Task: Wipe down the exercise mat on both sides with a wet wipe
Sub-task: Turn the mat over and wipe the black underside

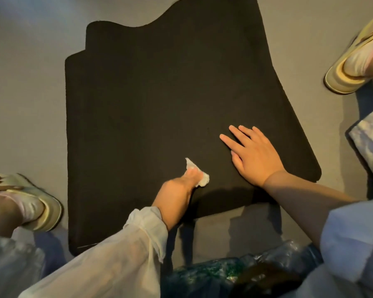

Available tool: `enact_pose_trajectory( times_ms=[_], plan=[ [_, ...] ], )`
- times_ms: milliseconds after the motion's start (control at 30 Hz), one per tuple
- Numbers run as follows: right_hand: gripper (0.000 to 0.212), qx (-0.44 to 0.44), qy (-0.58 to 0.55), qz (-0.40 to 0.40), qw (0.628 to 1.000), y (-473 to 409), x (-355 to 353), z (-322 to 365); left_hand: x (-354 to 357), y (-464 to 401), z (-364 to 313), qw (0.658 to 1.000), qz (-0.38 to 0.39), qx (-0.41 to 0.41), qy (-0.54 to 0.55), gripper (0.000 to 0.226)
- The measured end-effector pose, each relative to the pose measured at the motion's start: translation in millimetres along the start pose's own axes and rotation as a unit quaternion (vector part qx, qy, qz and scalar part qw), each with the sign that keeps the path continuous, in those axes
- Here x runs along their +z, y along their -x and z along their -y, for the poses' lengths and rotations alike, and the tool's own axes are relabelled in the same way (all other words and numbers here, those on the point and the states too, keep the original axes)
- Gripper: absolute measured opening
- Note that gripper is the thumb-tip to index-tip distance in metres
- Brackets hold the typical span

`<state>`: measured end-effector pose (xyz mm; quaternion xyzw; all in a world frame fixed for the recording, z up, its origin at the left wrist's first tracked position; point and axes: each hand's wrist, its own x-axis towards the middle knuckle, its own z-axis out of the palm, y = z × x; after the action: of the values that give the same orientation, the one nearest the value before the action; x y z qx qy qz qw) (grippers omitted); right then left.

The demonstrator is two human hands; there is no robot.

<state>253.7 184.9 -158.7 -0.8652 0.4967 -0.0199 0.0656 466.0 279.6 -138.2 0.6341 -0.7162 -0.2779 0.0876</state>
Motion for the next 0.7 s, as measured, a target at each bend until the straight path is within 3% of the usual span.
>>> enact_pose_trajectory(
  times_ms=[167,233,300,400,467,567,700],
  plan=[
    [0.049,0.005,0.01,0.009,1.0,2,0,1,8,32,3,0.985,0.13,0.093,-0.062,0.051],
    [0.049,0.005,0.007,0.008,1.0,2,0,1,-3,41,3,0.972,0.15,0.169,-0.069,0.042],
    [0.048,0.005,0.001,0.006,1.0,3,0,1,-22,38,2,0.934,0.188,0.275,-0.128,0.034],
    [0.049,0.002,-0.007,0.006,1.0,2,-1,0,-51,10,3,0.963,0.124,0.238,-0.001,0.03],
    [0.049,0.002,-0.012,0.008,1.0,2,-1,0,-70,-24,0,0.976,0.01,0.207,0.072,0.028],
    [0.05,0.0,-0.013,0.019,1.0,1,-2,-2,-93,-89,-2,0.98,-0.132,0.123,0.087,0.026],
    [0.05,0.006,-0.03,0.017,0.999,1,-2,-1,-100,-174,3,0.966,-0.248,0.017,0.067,0.029]
  ],
)
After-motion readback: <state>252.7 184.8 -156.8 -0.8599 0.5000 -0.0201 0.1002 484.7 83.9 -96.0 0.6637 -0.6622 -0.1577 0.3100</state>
